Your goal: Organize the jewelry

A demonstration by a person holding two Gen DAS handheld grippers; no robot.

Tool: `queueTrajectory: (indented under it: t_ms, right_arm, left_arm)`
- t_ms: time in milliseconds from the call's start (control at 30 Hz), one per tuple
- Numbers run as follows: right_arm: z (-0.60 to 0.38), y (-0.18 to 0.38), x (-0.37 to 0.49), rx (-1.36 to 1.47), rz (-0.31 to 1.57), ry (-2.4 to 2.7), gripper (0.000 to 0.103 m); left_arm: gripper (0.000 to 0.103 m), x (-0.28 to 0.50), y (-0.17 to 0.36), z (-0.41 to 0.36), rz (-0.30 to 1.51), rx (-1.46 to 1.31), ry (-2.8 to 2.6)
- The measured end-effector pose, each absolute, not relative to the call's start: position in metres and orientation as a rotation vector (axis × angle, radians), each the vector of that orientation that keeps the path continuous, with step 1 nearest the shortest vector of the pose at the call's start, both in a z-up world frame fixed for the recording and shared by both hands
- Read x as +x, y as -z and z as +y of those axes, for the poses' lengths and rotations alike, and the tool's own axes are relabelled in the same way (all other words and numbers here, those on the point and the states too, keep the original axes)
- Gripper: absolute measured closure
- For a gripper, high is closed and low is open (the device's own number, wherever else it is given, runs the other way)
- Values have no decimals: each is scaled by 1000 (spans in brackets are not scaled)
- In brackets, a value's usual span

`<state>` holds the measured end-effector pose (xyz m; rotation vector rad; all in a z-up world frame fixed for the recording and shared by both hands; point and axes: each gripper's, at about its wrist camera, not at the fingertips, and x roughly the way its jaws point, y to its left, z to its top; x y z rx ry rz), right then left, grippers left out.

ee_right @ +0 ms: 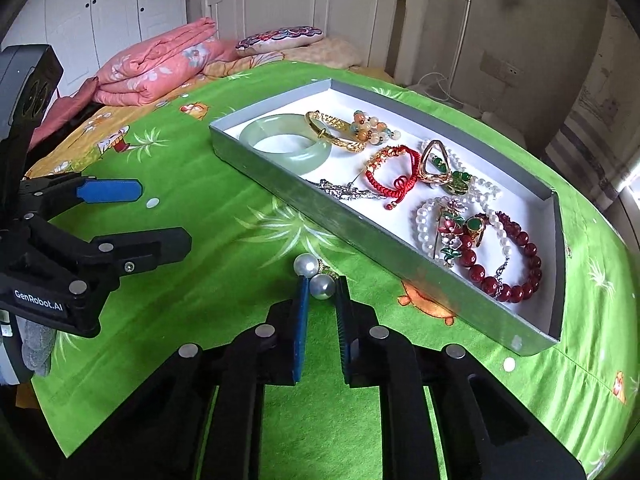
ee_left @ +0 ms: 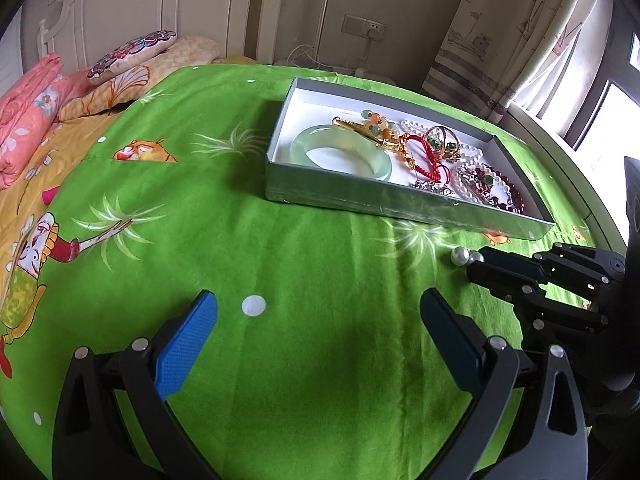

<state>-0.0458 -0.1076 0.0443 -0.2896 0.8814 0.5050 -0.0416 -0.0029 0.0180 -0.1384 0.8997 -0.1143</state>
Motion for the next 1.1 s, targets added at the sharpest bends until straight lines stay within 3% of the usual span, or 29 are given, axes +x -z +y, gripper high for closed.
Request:
queueTrajectory:
  t_ms: [433,667,800,833,900,1100]
  right_arm:
    - [-172,-56,-84,-191,838,-415,90]
    - [-207,-58,-90,-117,838,-370,90]
    - [-211,-58,-90,-95,837,-378,90]
    - [-211,-58,-90,-94,837,-380,90]
    - [-211,-58,-89,-94,838,-382,90]
    - [-209,-57,-89,-102,838,-377,90]
  left_arm:
    - [6,-38,-24,-88,886,90,251]
    - [44,-14,-16,-127,904,171,284]
    - [79,-17,-19,-125,883,164,319]
    - [84,-18,-19,-124,879,165,322]
    - [90,-20,-19,-122,876,161,322]
    - [90,-19,-18,-116,878,118,334]
